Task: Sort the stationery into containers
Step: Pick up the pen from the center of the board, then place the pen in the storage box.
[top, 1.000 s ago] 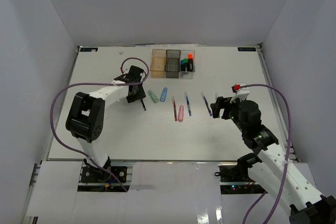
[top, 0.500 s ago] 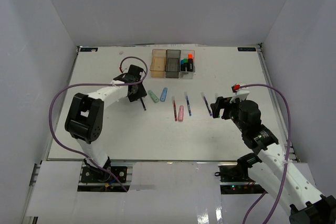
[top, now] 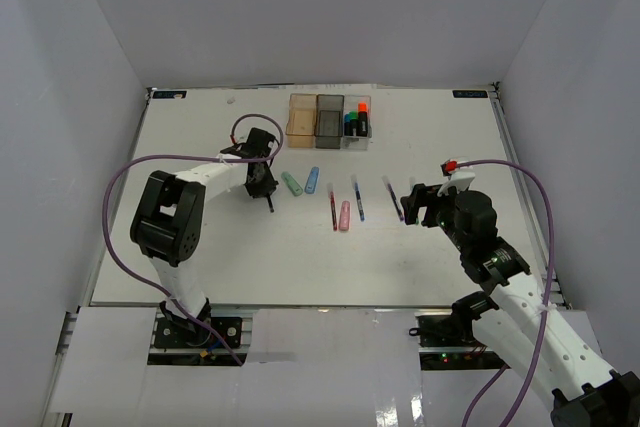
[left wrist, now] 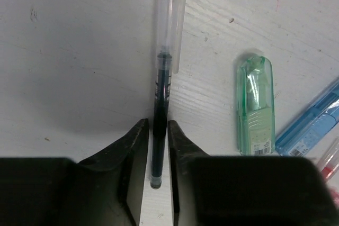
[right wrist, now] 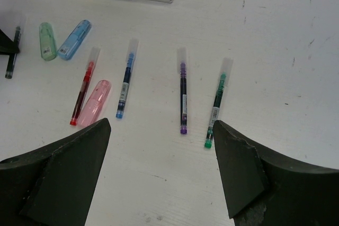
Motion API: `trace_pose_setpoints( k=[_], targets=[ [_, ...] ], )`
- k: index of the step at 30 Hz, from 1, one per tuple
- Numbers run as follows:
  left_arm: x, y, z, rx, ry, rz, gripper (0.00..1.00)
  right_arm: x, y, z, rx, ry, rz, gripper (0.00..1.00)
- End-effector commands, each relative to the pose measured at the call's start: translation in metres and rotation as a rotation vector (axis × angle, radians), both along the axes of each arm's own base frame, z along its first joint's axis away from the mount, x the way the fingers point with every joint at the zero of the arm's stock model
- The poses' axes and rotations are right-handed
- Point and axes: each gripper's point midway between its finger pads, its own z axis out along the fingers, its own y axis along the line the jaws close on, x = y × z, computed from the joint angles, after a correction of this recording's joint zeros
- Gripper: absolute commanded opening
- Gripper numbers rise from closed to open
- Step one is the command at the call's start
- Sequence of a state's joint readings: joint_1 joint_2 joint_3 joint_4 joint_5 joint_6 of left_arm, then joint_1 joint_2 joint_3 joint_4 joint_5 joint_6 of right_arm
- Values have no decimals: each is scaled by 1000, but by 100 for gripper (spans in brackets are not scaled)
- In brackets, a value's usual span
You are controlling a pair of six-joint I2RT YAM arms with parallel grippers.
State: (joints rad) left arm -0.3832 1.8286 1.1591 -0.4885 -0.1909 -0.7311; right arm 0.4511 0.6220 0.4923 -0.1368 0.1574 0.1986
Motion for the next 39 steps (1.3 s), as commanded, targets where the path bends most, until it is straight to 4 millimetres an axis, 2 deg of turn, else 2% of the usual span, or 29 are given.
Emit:
trace_pose_setpoints(
  k=[1, 4, 9, 10, 12, 13, 14, 15, 16, 17, 19, 20, 22, 23, 27, 30, 31, 34, 38, 39],
  targets=[
    [-5, 2, -2, 14, 19, -14, 29, 6, -1, 9, 15, -46, -13, 84],
    [0, 1, 7, 11, -5, -36, 21, 6, 0, 8, 15, -45, -12, 84],
    [20, -11, 39, 7, -91, -171, 19, 6, 0, 8, 16, -44, -12, 84],
    [33, -17, 58, -1, -141, -192, 19, 6, -1, 7, 14, -44, -13, 84],
    [45, -26, 80, -7, -200, -270, 18, 6, -1, 7, 13, -42, -13, 84],
    [61, -34, 106, -23, -270, -297, 18, 6, -1, 6, 13, -39, -15, 84],
    [69, -39, 118, -30, -302, -322, 18, 7, -1, 6, 12, -39, -16, 84],
    [84, -51, 147, -49, -374, -373, 18, 7, -1, 4, 8, -33, -16, 84],
    [84, -53, 140, -49, -360, -397, 18, 7, -1, 3, 6, -30, -16, 84],
    [102, -62, 159, -55, -411, -416, 18, 7, 0, 3, 7, -28, -15, 84],
    [117, -75, 171, -75, -447, -469, 18, 7, 0, 1, 3, -22, -14, 84],
    [133, -83, 178, -80, -475, -481, 18, 7, 0, 0, 2, -20, -14, 84],
    [147, -89, 177, -77, -485, -500, 18, 8, 0, -2, 0, -15, -16, 84],
    [161, -97, 174, -77, -494, -517, 18, 8, 0, -3, -1, -10, -13, 84],
    [188, -109, 164, -86, -507, -537, 19, 7, 3, -5, -4, 2, 0, 84],
    [201, -113, 161, -73, -523, -538, 20, 7, 5, -8, -7, 13, 11, 84],
    [205, -114, 148, -67, -508, -539, 21, 8, 5, -10, -10, 17, 11, 84],
    [217, -108, 136, -35, -505, -515, 25, 8, 7, -12, -16, 26, 22, 84],
    [220, -104, 127, -44, -493, -505, 26, 9, 7, -13, -21, 31, 23, 84],
    [219, -103, 128, -42, -491, -502, 31, 8, 7, -13, -21, 31, 23, 84]
  ],
)
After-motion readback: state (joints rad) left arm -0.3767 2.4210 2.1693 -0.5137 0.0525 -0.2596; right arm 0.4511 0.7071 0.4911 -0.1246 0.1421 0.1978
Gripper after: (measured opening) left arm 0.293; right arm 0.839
